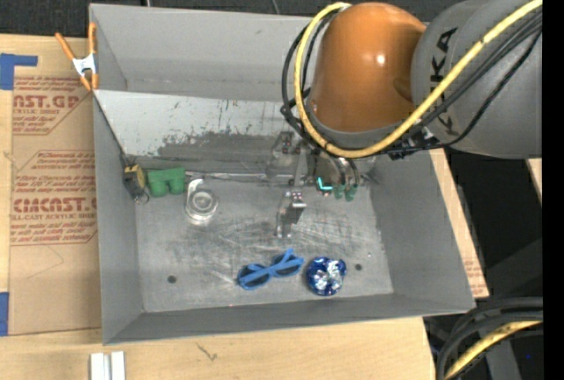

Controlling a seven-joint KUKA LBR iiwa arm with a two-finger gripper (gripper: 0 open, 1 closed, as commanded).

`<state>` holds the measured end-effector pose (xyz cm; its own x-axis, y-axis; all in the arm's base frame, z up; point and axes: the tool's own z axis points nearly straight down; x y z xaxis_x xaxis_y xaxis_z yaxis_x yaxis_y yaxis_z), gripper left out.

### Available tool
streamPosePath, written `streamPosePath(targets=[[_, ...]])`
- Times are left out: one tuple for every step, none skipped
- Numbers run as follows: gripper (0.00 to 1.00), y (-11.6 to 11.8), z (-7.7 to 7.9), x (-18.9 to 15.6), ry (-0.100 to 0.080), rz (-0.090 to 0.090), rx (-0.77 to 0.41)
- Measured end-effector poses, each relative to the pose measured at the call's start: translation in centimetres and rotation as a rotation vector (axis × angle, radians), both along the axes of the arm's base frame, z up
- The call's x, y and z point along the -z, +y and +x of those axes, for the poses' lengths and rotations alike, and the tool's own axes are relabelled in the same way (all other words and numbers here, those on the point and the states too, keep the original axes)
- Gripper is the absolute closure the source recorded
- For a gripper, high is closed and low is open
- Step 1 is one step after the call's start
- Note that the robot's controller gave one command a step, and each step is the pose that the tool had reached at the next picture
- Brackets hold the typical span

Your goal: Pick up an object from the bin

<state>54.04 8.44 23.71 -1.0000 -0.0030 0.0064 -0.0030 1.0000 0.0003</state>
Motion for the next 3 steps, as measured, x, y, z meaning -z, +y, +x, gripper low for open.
streamPosePath(targets=[[0.0,-4.5,-5.3,16.3,-0.03,0.001,-0.414],[0.0,-2.3,-3.5,13.7,-0.01,0.002,-0.552],[0.0,-3.7,-4.5,13.8,-0.005,0.002,-0.592]])
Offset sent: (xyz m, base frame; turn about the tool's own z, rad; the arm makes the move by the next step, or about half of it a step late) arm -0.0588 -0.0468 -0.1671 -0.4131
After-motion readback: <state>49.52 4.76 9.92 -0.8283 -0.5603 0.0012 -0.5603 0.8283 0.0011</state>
